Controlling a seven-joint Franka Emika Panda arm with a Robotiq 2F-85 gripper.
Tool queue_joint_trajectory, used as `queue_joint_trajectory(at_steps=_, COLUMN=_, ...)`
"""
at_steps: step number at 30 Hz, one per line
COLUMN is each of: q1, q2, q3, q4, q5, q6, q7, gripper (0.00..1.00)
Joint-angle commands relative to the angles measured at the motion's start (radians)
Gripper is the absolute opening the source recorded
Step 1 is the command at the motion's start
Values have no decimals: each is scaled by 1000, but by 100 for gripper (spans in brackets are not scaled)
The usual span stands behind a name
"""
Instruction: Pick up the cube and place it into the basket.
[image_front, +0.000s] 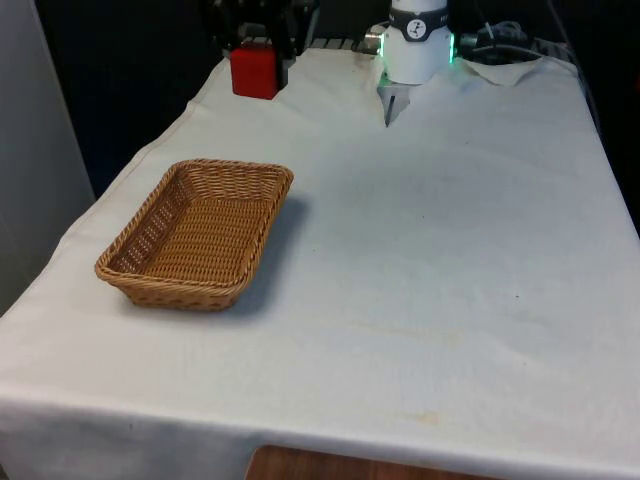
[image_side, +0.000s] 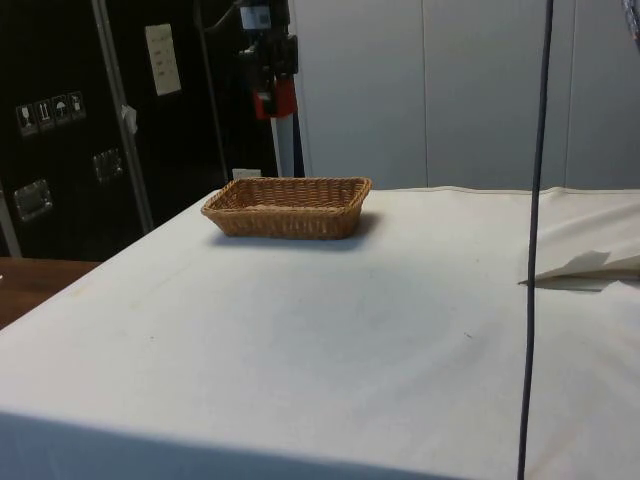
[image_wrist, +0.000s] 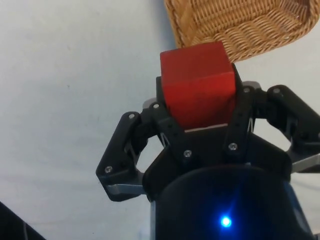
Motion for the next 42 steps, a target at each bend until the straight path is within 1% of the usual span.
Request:
queue_joint_trajectory(at_steps=1, q1=-7, q2=7, q3=1, q4=7, q5=11, q6=1, q7=-12, gripper=1)
queue_joint_trajectory(at_steps=3, q1=-10, q2=18, q3=-8, q4=14, q5=16, q6=6, q7=-24, gripper=1)
queue_joint_trajectory(at_steps=4, q1=-2, q2=10, q3=-8, q4=8, q5=6, q6=3, q7=-12, gripper=1)
queue_joint_trajectory(at_steps=5, q1=-10, q2=18, q3=-8, q4=14, q5=16, q6=6, q7=-24, gripper=1)
queue_joint_trajectory(at_steps=6, q1=-11, q2=25, q3=-15, q4=19, q5=19, q6=8, q7=-32, gripper=1)
queue_joint_trajectory(at_steps=12, q1=-15, q2=44, q3=-35, q4=31, q5=28, q6=18, q7=-55, gripper=1)
queue_joint_trajectory(at_steps=14, q1=-17, q2=55, q3=-47, q4=38, q5=36, q6=21, q7=-70, gripper=1)
queue_joint_trajectory(at_steps=15, q1=-8, q2=48, q3=-49, q4=32, q5=25, q6=19, q7=-58, gripper=1)
queue_joint_trajectory(at_steps=16, q1=-17, q2=59, q3=-51, q4=41, q5=39, q6=22, q7=-74, gripper=1)
queue_joint_trajectory(at_steps=19, q1=-20, q2=71, q3=-62, q4=50, q5=47, q6=24, q7=-89, gripper=1)
queue_joint_trajectory(at_steps=20, q1=-21, q2=78, q3=-70, q4=54, q5=54, q6=26, q7=-98, gripper=1)
queue_joint_trajectory(at_steps=24, q1=-23, q2=92, q3=-82, q4=62, q5=66, q6=32, q7=-114, gripper=1)
queue_joint_trajectory(at_steps=25, q1=-16, q2=88, q3=-86, q4=57, q5=56, q6=33, q7=-105, gripper=1)
queue_joint_trajectory(at_steps=26, q1=-24, q2=95, q3=-84, q4=64, q5=69, q6=34, q7=-117, gripper=1)
queue_joint_trajectory(at_steps=31, q1=-28, q2=116, q3=-96, q4=74, q5=86, q6=45, q7=-135, gripper=1)
queue_joint_trajectory(at_steps=34, q1=-28, q2=127, q3=-103, q4=77, q5=94, q6=53, q7=-143, gripper=1)
queue_joint_trajectory(at_steps=35, q1=-22, q2=123, q3=-108, q4=71, q5=87, q6=54, q7=-137, gripper=1)
queue_joint_trajectory(at_steps=36, q1=-29, q2=131, q3=-105, q4=78, q5=97, q6=56, q7=-145, gripper=1)
queue_joint_trajectory(at_steps=37, q1=-33, q2=139, q3=-106, q4=83, q5=101, q6=60, q7=-150, gripper=1)
queue_joint_trajectory(at_steps=42, q1=-36, q2=163, q3=-114, q4=97, q5=115, q6=69, q7=-161, gripper=1)
